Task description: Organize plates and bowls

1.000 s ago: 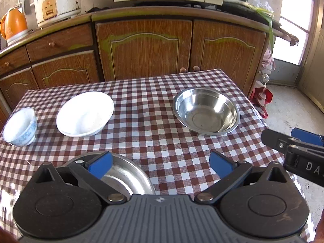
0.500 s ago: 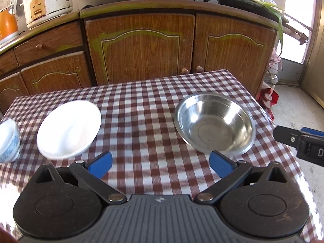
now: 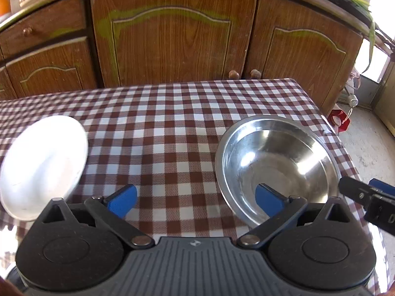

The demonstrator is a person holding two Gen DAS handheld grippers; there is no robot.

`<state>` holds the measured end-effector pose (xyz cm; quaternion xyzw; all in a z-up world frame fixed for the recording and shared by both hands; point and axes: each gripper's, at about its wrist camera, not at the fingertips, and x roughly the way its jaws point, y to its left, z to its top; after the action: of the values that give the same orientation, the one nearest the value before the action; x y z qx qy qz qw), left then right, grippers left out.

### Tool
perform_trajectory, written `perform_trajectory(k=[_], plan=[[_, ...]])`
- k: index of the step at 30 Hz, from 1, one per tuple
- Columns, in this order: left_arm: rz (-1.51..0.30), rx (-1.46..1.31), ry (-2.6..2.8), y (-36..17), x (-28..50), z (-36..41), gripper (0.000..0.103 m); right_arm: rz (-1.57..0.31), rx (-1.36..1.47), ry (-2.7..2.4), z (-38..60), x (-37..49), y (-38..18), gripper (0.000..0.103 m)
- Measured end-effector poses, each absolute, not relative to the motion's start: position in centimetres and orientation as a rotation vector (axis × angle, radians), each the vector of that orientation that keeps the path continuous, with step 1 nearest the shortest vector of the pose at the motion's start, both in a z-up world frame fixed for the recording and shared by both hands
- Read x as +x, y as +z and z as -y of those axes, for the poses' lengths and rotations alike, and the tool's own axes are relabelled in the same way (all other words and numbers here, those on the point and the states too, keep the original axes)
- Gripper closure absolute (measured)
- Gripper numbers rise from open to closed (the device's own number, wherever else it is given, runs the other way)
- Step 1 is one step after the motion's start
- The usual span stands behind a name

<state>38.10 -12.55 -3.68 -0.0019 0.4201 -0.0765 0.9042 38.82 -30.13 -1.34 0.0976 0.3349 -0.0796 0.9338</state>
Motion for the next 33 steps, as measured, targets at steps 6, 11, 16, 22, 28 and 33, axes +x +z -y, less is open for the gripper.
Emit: perform_trajectory(k=[6, 11, 16, 22, 28, 33], plan=[[-0.842, 0.067, -0.156, -4.1, 39.0, 13.6, 0.001, -0.718, 0.203, -0.179, 30.2, 40.8, -3.3, 0.022], [-0.845, 0.092, -0.187, -5.0, 40.1, 14.4, 0.024, -0.747, 0.255, -0.168, 30.5, 41.8, -5.0, 0.022], [-0.844, 0.064, -0.224, -5.8, 40.4, 14.1, 0.058, -0.731, 0.319, -0.158, 31.2, 42.1, -5.8, 0.032], [-0.84, 0.068, -0.29, -5.6, 39.9, 15.1, 0.08, -0.723, 0.291, -0.134, 30.6, 42.0, -5.8, 0.082], [-0.853, 0.046, -0.31, -5.4, 38.9, 15.1, 0.08, -0.7, 0.288, -0.147, 30.6, 40.7, -5.2, 0.082], [-0.847, 0.032, -0.306, -4.2, 37.3, 15.1, 0.08, -0.683, 0.268, -0.151, 30.5, 38.9, -4.1, 0.082]])
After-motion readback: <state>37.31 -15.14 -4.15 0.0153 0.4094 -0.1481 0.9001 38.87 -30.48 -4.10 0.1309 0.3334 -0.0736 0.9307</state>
